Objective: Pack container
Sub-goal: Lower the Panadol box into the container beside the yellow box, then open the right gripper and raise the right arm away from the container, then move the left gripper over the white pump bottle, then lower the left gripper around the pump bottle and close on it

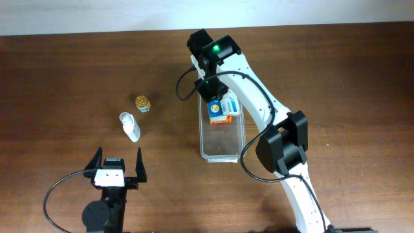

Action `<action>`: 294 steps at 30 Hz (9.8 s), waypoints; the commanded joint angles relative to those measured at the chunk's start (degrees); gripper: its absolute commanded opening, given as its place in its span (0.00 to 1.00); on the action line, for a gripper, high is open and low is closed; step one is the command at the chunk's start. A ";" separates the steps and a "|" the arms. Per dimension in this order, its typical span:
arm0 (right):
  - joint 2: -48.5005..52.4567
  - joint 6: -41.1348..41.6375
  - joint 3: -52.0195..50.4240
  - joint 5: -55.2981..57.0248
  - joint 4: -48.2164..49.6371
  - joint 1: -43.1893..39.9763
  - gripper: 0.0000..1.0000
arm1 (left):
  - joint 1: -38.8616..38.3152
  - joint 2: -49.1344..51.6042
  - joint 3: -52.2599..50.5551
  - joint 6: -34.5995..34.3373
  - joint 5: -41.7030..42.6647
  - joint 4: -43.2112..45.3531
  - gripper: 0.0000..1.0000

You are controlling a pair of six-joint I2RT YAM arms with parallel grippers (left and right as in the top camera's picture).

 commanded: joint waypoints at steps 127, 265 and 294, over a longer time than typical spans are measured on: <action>-5.70 7.21 18.71 -2.40 -14.49 -43.95 0.98 | -1.51 100.50 79.01 -4.33 0.70 -53.20 0.99; -5.70 7.21 18.71 -2.40 -14.49 -43.98 0.98 | -5.62 105.15 90.16 -8.85 -7.98 -66.77 0.62; -5.70 7.19 18.71 -2.40 -14.49 -43.98 0.98 | -5.60 111.95 89.90 -11.82 -4.55 -68.81 0.62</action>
